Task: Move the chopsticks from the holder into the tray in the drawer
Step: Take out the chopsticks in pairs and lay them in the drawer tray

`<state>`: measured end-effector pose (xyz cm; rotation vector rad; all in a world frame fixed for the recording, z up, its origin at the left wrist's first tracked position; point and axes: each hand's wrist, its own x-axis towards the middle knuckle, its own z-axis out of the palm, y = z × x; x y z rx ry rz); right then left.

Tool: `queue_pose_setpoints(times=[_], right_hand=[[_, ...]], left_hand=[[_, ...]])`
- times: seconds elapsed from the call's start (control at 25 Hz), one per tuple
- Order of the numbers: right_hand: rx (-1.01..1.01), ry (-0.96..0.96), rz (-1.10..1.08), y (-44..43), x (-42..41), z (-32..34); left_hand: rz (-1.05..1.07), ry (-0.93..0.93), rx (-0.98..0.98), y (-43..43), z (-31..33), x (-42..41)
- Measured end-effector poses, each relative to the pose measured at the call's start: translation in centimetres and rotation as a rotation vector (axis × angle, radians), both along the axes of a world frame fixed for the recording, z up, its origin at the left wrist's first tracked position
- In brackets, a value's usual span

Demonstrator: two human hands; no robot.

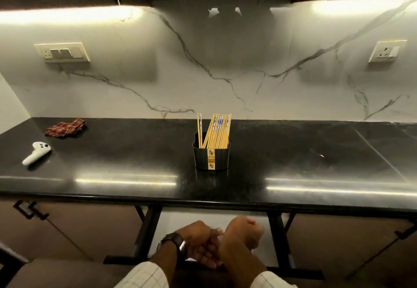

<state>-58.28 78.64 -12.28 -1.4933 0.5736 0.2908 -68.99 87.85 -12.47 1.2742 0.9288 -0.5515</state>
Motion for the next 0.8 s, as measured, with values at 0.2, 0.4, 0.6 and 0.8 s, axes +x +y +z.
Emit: queue_pose_setpoints(times=[0.2,0.4,0.6,0.8], right_hand=[[0.021,-0.265,0.238,4.6,2.4,3.9],[-0.091,-0.565,0.452,9.0,9.9,8.7],[-0.199,-0.537,0.538,14.2,17.4,10.9],[-0.249,-0.288,0.683,18.4,21.5,10.7]], left_hand=[[0.309,-0.310,0.198,3.9,5.5,4.2],[0.622,-0.577,0.280,9.5,9.2,7.8],[0.723,-0.746,0.320,14.3,10.3,9.0],[0.755,-0.778,0.268,17.5,9.7,9.7]])
